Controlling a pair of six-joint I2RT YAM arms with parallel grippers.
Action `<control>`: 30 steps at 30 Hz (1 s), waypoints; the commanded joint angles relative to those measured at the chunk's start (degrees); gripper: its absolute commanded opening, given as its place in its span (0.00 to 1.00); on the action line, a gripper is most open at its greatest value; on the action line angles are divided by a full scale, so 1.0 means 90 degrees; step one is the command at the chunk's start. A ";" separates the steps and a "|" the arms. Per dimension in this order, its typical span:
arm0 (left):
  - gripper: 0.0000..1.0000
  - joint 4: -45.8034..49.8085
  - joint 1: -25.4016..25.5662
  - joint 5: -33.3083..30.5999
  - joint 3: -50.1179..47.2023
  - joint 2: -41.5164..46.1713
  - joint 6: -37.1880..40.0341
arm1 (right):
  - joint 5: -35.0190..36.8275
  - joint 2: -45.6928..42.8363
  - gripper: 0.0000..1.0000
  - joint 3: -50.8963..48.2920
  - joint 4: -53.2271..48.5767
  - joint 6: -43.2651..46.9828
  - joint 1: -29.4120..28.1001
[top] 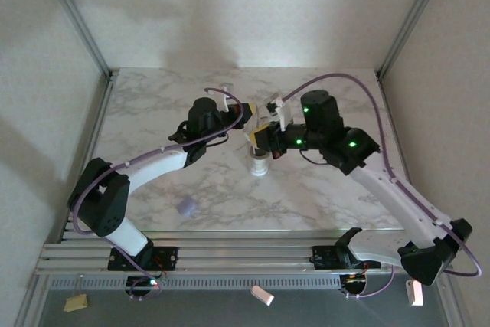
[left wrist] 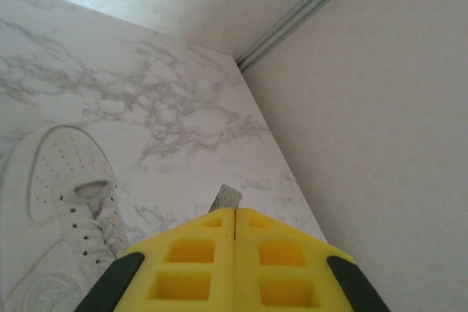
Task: Tie the shoes
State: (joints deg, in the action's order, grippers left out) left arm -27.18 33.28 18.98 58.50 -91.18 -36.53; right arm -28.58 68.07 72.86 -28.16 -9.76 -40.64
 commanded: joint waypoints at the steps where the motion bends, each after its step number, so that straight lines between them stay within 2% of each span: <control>1: 0.00 -0.0049 -0.0162 0.0442 0.0272 -0.0114 -0.0358 | 0.0052 0.0138 0.00 -0.0595 0.1184 0.0116 -0.0169; 9: 0.00 0.0618 -0.0535 0.1295 0.0830 -0.0673 -0.0306 | 0.1086 0.1061 0.00 -0.1366 0.2517 0.0263 -0.1046; 14: 0.00 0.0750 -0.0702 0.1518 0.0932 -0.0824 -0.0216 | 0.1598 0.1655 0.00 -0.1754 0.3019 0.0216 -0.1455; 15: 0.00 0.0763 -0.0724 0.1538 0.0931 -0.0852 -0.0192 | 0.1712 0.1758 0.08 -0.1767 0.2923 0.0301 -0.1548; 16: 0.00 0.0797 -0.0741 0.1551 0.0940 -0.0857 -0.0142 | 0.1851 0.1791 0.23 -0.1758 0.2816 0.0371 -0.1624; 17: 0.00 0.0803 -0.0743 0.1543 0.0951 -0.0865 -0.0058 | 0.1990 0.1741 0.42 -0.1798 0.2745 0.0396 -0.1672; 18: 0.00 0.0886 -0.0744 0.1518 0.0951 -0.0863 0.0026 | 0.2093 0.1593 0.54 -0.1872 0.2734 0.0375 -0.1675; 20: 0.00 0.1049 -0.0747 0.1450 0.0937 -0.0856 0.0135 | 0.2408 0.1185 0.66 -0.2031 0.2640 0.0431 -0.1668; 23: 0.00 0.1076 -0.0744 0.1389 0.0890 -0.0818 0.0220 | 0.2792 0.0650 0.69 -0.2054 0.2117 0.0578 -0.1655; 26: 0.00 0.1057 -0.0740 0.1403 0.0863 -0.0819 0.0258 | 0.3129 0.0244 0.66 -0.2051 0.1607 0.0586 -0.1603; 30: 0.00 0.1103 -0.0587 0.1231 0.0776 -0.0679 0.0511 | 0.3835 -0.0524 0.61 -0.2080 0.1072 -0.0029 -0.0995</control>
State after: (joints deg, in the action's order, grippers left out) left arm -17.76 27.14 30.61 65.17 -98.48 -34.76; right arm -1.10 67.48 54.19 -13.10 -6.52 -53.49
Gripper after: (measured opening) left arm 0.038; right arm 0.614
